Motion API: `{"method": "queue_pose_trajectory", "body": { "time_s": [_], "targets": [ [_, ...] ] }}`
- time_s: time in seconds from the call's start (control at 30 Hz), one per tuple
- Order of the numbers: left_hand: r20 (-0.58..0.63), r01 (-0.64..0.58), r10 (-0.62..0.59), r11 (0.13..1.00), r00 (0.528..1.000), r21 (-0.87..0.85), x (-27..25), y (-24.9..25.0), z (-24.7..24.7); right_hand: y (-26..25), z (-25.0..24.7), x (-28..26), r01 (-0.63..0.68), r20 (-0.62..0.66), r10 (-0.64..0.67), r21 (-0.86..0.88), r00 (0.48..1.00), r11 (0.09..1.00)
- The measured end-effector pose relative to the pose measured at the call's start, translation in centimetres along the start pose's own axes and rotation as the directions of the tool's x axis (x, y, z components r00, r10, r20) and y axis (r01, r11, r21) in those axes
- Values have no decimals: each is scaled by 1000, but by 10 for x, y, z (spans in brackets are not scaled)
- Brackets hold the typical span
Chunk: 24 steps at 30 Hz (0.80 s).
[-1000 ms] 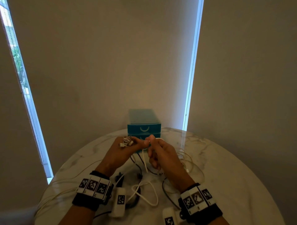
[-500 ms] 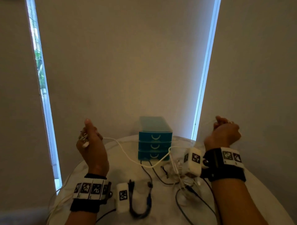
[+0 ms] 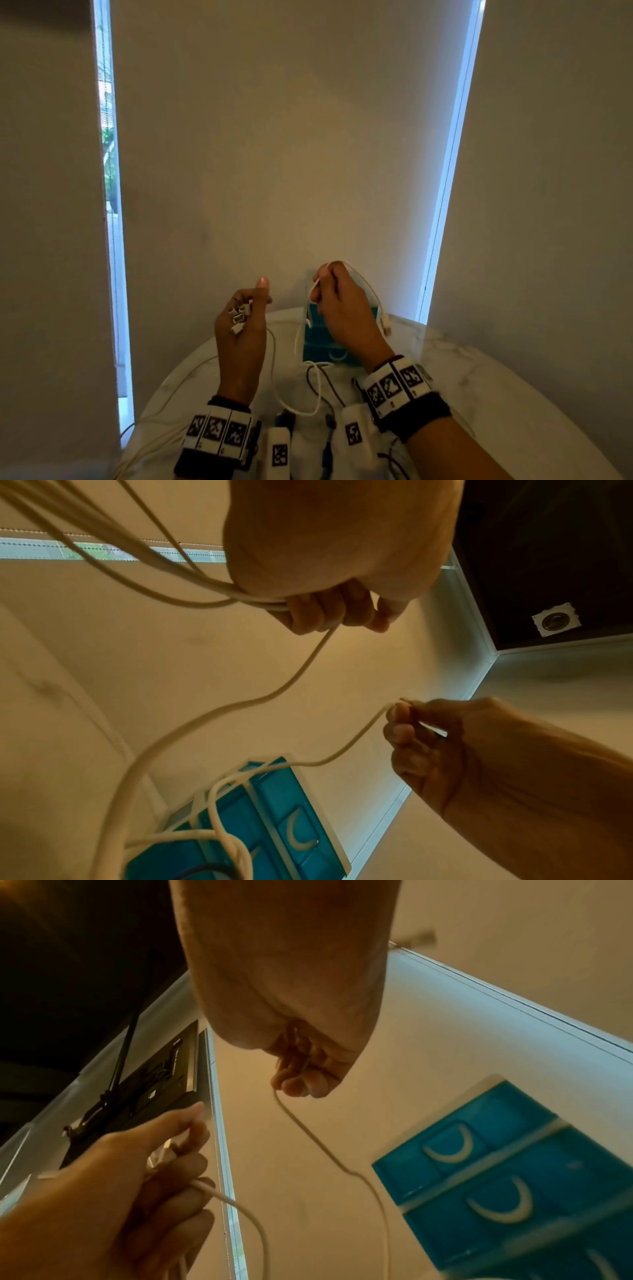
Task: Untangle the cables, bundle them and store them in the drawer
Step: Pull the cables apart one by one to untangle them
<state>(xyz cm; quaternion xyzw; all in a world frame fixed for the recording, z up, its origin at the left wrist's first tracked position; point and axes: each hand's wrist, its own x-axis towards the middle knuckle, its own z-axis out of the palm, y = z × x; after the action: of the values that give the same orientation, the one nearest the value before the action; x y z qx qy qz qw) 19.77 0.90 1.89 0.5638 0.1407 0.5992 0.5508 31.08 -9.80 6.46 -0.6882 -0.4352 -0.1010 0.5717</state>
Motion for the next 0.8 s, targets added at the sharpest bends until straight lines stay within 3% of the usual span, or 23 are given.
{"method": "queue_pose_trajectory", "body": {
  "time_s": [0.07,0.17,0.23,0.43,0.5,0.53,0.6,0.63,0.73,0.8],
  "targets": [
    [-27,-2,1,1000,1000,-17,0,1,0,4,-9,-4,-69,-133,85,121,988,990],
    [-65,-24,23,1000,998,-14,0,3,1,4,-31,6,-135,-431,273,325,860,936],
    [-57,-29,29,1000,998,-4,0,1,1,-5,-38,12,-101,-499,273,345,822,933],
    [135,-90,77,991,988,96,-4,2,4,-19,-17,0,6,-405,43,119,913,993],
    [326,-130,74,979,943,156,-6,4,4,-17,-8,-8,5,-337,19,69,941,998],
    [442,-141,36,968,896,208,-7,2,5,-17,-5,-12,6,-303,11,55,953,998],
    [594,-169,-56,933,803,316,-11,-4,12,-20,1,-20,3,-259,18,83,966,997],
    [618,-188,-78,916,783,354,-13,-9,17,-22,2,-24,-2,-252,30,111,967,994],
    [612,-182,-92,910,786,371,-16,-10,20,-26,-1,-27,-61,-232,109,203,967,977],
    [612,-188,-74,917,787,353,-14,-7,15,-25,-11,-25,-164,-238,272,392,932,905]
  ]
}}
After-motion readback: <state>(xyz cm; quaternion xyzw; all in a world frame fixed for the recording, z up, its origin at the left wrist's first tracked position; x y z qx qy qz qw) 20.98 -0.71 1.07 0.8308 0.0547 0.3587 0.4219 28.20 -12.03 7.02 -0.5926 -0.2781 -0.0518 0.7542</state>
